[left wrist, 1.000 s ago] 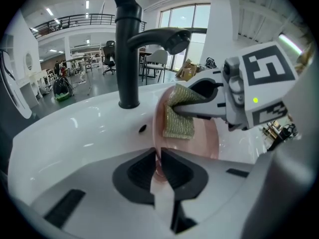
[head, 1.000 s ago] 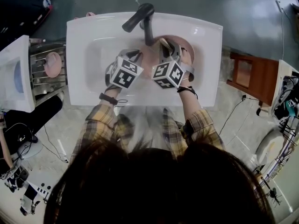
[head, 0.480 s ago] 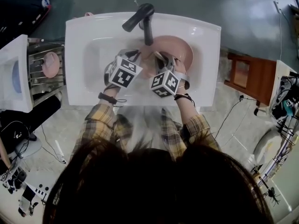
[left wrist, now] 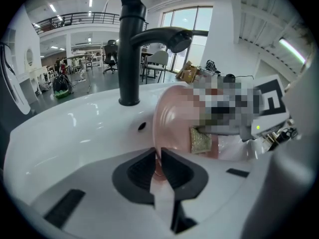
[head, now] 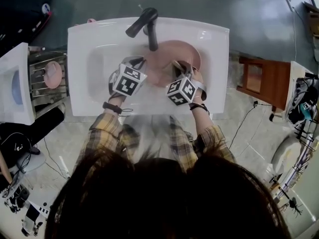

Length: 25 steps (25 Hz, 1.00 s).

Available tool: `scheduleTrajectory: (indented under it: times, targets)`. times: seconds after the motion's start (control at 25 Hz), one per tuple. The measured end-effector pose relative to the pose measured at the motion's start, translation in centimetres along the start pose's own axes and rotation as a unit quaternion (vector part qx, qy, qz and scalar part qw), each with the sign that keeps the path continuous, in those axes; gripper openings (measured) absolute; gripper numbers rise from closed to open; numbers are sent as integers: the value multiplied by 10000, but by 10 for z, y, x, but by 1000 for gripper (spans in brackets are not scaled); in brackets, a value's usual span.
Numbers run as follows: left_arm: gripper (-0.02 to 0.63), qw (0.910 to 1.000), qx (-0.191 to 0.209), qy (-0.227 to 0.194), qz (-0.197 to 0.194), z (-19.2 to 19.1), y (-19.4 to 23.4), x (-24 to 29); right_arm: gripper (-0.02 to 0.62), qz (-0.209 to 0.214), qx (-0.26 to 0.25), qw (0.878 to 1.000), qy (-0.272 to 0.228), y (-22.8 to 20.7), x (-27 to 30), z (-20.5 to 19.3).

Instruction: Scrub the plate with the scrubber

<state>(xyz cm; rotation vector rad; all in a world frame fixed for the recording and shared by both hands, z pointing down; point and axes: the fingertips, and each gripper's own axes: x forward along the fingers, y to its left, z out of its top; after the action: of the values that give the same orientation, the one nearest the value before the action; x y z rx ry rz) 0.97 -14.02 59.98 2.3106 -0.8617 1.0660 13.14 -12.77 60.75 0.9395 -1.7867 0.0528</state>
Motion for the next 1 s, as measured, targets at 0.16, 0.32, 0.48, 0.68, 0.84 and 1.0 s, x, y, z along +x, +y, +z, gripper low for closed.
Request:
scheduleTrajectory:
  times: [0.16, 0.32, 0.48, 0.68, 0.84, 1.0]
  targets:
    - [35, 10000, -56, -21, 18, 0, 0, 0, 77, -91, 135, 9997, 188, -10, -5, -17]
    - [34, 10000, -9, -42, 83, 2, 1, -1, 77, -66, 282, 9995, 117, -13, -13, -18]
    - [35, 9997, 146, -68, 165, 4, -1, -4, 77, -84, 291, 9995, 19, -13, -25, -13]
    - [41, 9996, 37, -169, 234, 7, 3, -14, 77, -3, 556, 9984, -117, -14, -37, -7]
    - [59, 9989, -44, -368, 276, 17, 1, -28, 77, 34, 905, 9951, -385, -23, -52, 5]
    - [75, 9972, -156, -691, 231, 27, -8, -47, 77, 109, 1366, 9877, -757, -32, -75, 23]
